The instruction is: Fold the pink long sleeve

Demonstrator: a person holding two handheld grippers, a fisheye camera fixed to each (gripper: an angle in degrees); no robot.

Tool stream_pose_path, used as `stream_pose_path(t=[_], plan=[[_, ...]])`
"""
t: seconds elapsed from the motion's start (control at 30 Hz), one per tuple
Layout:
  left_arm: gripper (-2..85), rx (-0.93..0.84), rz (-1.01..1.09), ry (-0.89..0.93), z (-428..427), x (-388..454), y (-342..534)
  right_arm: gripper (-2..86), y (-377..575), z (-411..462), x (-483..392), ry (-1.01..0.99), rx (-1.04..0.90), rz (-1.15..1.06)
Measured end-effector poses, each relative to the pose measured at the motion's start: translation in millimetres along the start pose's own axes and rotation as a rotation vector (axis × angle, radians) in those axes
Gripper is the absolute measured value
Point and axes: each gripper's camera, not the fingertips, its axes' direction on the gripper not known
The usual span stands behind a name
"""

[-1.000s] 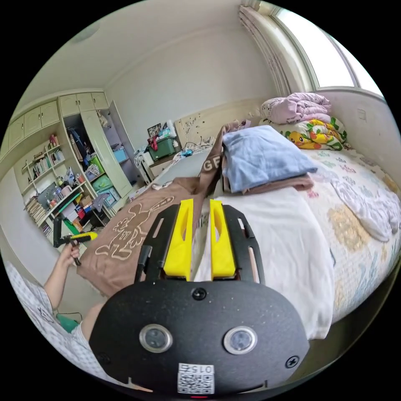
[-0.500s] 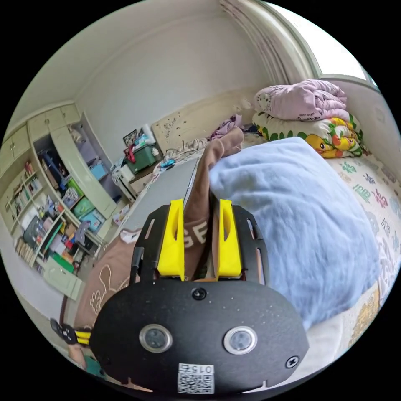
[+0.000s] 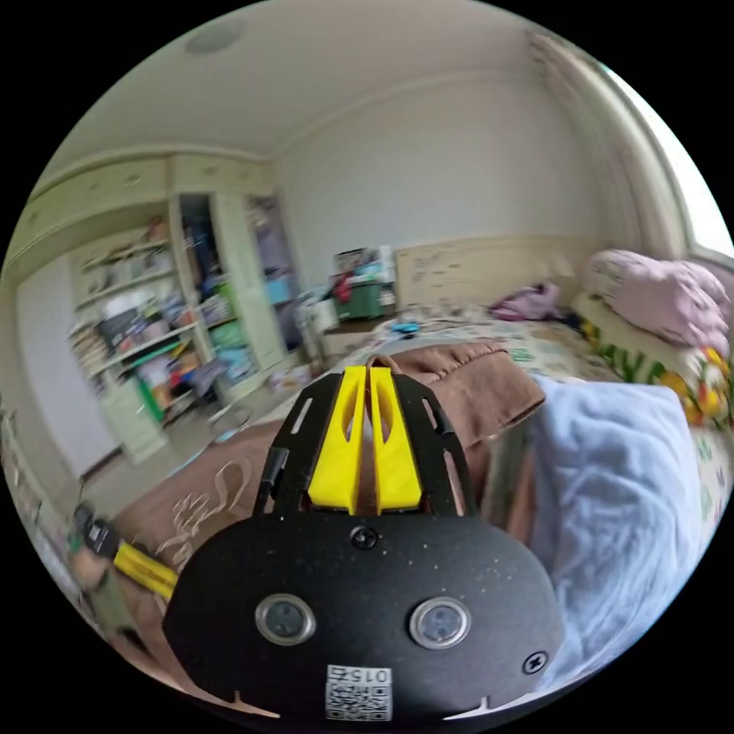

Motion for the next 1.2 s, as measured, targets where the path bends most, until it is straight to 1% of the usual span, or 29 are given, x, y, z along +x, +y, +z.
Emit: stream_pose_path(t=[0.07, 0.1, 0.13, 0.17, 0.2, 0.23, 0.27, 0.33, 0.37, 0.43, 0.6, 0.7, 0.83, 0.9, 0.93, 0.97, 1.0, 1.07, 1.13, 1.2], plan=[[2.4, 0.002, -0.059, 0.084, 3, -23, 7, -0.3, 54, -11, -99, -0.146, -0.142, -0.187], [2.0, 0.003, -0.094, 0.101, 2, -30, 10, -0.4, 72, -13, -121, -0.158, -0.197, -0.224], [1.3, 0.043, -0.167, 0.132, -2, -43, 21, -0.5, 112, -18, -159, -0.145, -0.278, -0.271], [1.8, 0.131, -0.254, 0.183, -10, -55, 39, -0.6, 157, -24, -188, -0.105, -0.308, -0.289], [2.0, 0.178, -0.306, 0.223, -13, -62, 49, -0.6, 178, -27, -198, -0.085, -0.318, -0.296], [5.5, 0.254, -0.408, 0.326, -16, -78, 71, -0.7, 216, -28, -213, -0.070, -0.347, -0.290], [7.8, 0.302, -0.495, 0.416, -14, -90, 92, -0.6, 248, -26, -219, -0.077, -0.384, -0.243], [9.5, 0.330, -0.599, 0.460, -8, -101, 118, -0.5, 279, -24, -220, -0.099, -0.430, -0.161], [10.5, 0.325, -0.644, 0.459, -5, -103, 130, -0.4, 285, -31, -224, -0.061, -0.413, -0.163], [11.6, 0.318, -0.676, 0.449, -4, -100, 141, -0.2, 283, -46, -229, -0.009, -0.371, -0.162], [12.5, 0.336, -0.677, 0.463, 3, -83, 140, 0.3, 304, -49, -219, -0.031, -0.424, -0.133], [11.6, 0.282, -0.669, 0.388, 15, -74, 131, 0.7, 305, -54, -205, -0.089, -0.446, -0.116], [9.2, 0.242, -0.564, 0.284, 15, -47, 121, 3.6, 314, -62, -188, -0.147, -0.520, -0.108], [8.8, 0.243, -0.518, 0.205, 10, -36, 118, 7.0, 314, -73, -187, -0.124, -0.497, -0.101], [8.6, 0.240, -0.491, 0.152, 5, -29, 115, 10.5, 313, -82, -186, -0.060, -0.455, -0.068], [8.4, 0.250, -0.462, 0.098, -1, -22, 112, 12.2, 312, -91, -187, -0.010, -0.418, -0.027], [8.3, 0.254, -0.452, 0.073, -3, -18, 111, 13.1, 312, -95, -189, -0.008, -0.403, -0.020], [8.1, 0.257, -0.430, -0.011, -6, -5, 109, 13.3, 312, -108, -211, -0.115, -0.359, -0.066], [7.6, 0.259, -0.429, -0.041, 1, 4, 110, 13.7, 312, -110, -235, -0.211, -0.367, -0.133], [6.4, 0.246, -0.441, -0.037, 12, 8, 112, 14.0, 315, -108, -255, -0.225, -0.375, -0.159]])
